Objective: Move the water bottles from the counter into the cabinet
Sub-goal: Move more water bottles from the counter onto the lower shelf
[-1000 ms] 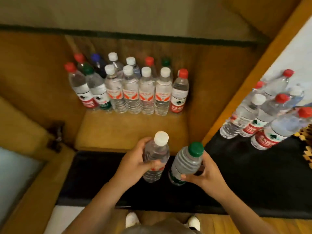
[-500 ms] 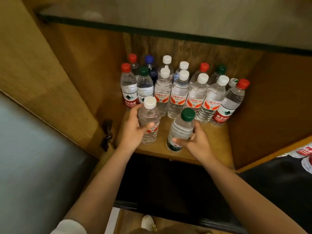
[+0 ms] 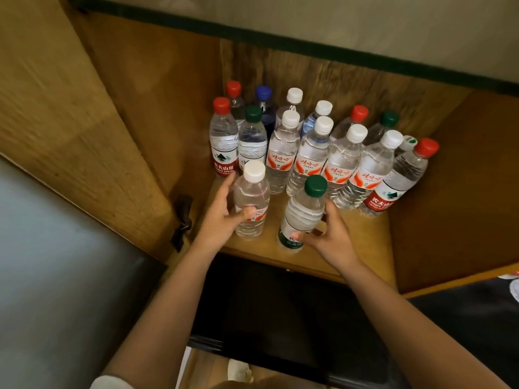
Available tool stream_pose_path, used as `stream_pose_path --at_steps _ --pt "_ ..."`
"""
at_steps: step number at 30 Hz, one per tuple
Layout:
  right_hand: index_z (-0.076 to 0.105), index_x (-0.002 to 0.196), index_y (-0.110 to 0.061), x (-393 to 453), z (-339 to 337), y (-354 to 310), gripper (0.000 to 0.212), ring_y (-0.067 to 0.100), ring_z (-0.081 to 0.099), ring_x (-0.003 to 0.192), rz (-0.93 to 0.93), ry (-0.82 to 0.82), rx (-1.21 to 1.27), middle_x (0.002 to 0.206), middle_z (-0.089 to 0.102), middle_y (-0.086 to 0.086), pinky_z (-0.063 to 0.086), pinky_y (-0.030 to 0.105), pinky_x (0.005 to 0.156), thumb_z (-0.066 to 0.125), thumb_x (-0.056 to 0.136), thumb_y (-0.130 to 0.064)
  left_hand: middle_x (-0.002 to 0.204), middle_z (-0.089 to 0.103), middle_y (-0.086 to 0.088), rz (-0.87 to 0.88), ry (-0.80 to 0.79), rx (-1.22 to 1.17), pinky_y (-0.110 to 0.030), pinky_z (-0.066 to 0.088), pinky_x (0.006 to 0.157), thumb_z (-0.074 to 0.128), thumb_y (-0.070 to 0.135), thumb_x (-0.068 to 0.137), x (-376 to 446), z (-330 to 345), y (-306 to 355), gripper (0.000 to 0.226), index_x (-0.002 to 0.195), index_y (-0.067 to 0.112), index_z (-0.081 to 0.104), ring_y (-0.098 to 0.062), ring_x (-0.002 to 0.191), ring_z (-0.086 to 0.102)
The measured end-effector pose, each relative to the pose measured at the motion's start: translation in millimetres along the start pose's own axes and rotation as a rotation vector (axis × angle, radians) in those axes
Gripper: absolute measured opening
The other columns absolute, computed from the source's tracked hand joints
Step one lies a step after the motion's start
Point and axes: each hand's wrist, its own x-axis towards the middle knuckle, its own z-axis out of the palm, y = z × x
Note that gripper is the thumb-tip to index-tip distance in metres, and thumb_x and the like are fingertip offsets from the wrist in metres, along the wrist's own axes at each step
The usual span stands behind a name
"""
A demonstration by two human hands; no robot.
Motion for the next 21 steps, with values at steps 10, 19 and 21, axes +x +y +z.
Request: stream_pose_path --at_steps 10,19,21 --pt "0.037 0.131 -0.023 3 10 14 0.075 0.004 0.048 0.11 0.147 -0.076 0.025 0.11 0.051 -0.02 0.038 -0.003 0.071 0.078 0.069 -0.009 0.107 0.056 -0.028 -0.92 0.325 -1.263 -0.046 0.052 0.08 0.058 0.027 0.088 -32 42 -51 0.04 0.102 -0.008 0.049 -0.039 0.096 0.059" --pt "0.036 0.13 -0.023 25 39 3 0.077 0.006 0.049 0.105 0.106 -0.082 -0.047 0.111 0.054 -0.015 0.042 0.024 0.086 0.08 0.067 -0.013 0.103 0.056 -0.032 -0.954 0.248 -1.517 -0.041 0.046 0.096 0.054 0.029 0.092 -4 22 -37 0.04 0.097 -0.012 0.054 -0.037 0.117 0.049" --pt "0.035 0.129 -0.022 32 47 -1 0.077 0.007 0.049 0.106 0.099 -0.08 -0.065 0.116 0.056 -0.009 0.042 0.026 0.087 0.079 0.067 -0.013 0.102 0.054 -0.032 -0.979 0.275 -1.461 -0.041 0.049 0.092 0.055 0.028 0.091 2 13 -34 0.04 0.095 -0.011 0.052 -0.037 0.111 0.051"
